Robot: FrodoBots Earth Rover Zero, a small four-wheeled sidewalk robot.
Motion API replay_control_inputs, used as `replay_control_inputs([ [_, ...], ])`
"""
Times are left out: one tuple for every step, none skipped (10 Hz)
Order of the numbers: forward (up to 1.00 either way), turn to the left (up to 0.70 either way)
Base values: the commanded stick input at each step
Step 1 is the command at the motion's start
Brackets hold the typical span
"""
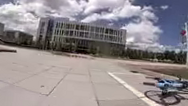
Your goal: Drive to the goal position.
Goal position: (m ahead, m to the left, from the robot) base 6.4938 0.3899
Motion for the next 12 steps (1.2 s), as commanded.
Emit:
replay_control_inputs([
  [0.70, 0.00],
  [0.70, 0.00],
  [0.70, 0.00],
  [0.70, 0.00],
  [0.70, 0.00],
  [0.70, 0.00],
  [0.70, 0.00],
  [0.70, 0.00],
  [0.70, 0.00],
  [0.70, 0.00],
  [0.70, 0.00],
  [0.70, 0.00],
])
